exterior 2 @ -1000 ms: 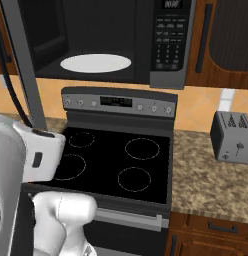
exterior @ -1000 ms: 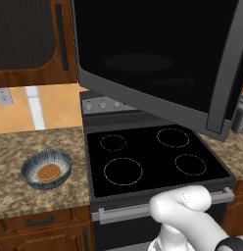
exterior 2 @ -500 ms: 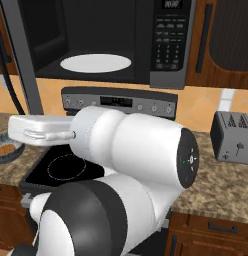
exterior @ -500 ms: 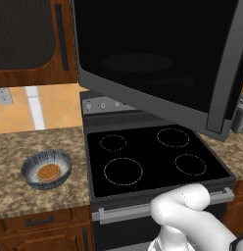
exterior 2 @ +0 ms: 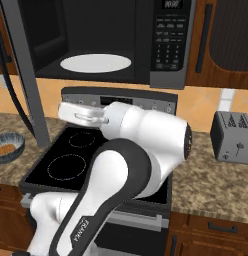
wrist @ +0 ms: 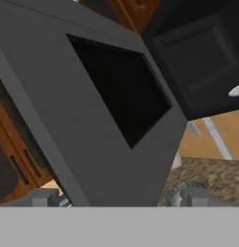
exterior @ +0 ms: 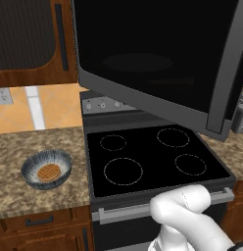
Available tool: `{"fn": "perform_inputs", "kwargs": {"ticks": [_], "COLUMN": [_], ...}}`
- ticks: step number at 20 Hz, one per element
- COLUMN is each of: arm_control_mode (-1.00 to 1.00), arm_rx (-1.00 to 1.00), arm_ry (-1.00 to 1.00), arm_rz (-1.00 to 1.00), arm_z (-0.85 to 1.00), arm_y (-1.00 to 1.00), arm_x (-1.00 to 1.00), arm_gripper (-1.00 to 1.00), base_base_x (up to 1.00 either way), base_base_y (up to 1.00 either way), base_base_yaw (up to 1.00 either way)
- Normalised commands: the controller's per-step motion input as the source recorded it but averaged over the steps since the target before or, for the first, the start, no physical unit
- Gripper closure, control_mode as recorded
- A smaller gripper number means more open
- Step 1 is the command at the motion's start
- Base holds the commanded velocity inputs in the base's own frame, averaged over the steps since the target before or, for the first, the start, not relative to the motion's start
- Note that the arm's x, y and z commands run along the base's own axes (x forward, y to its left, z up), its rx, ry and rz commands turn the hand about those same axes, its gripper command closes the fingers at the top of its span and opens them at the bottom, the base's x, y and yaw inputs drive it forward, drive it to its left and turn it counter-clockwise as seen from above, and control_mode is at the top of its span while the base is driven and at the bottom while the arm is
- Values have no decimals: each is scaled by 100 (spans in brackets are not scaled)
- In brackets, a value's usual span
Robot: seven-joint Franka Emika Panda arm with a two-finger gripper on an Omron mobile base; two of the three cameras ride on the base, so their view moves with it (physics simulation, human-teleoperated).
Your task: Open the microwave, place the bowl with waffle inside the microwave, then close the microwave door and turn it on.
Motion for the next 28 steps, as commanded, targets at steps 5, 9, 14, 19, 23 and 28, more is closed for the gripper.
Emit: {"fn": "perform_inputs", "kwargs": {"ticks": [5, 9, 14, 19, 23, 28], "arm_control_mode": [-100, -100, -100, -100, -100, -100], "arm_rx": [1, 0, -2, -10, -8, -1], "arm_ry": [1, 0, -1, -7, -8, -3], "arm_rz": [23, 25, 25, 23, 16, 7], "arm_z": [-7, 0, 12, 5, 0, 0], "arm_y": [66, 59, 80, 100, 86, 59], "arm_x": [23, 0, -21, -51, -52, -41], "arm_gripper": [-100, -100, -100, -100, -100, -100], "base_base_x": [0, 0, 0, 0, 0, 0], "base_base_y": [0, 0, 0, 0, 0, 0], "base_base_yaw": [0, 0, 0, 0, 0, 0]}}
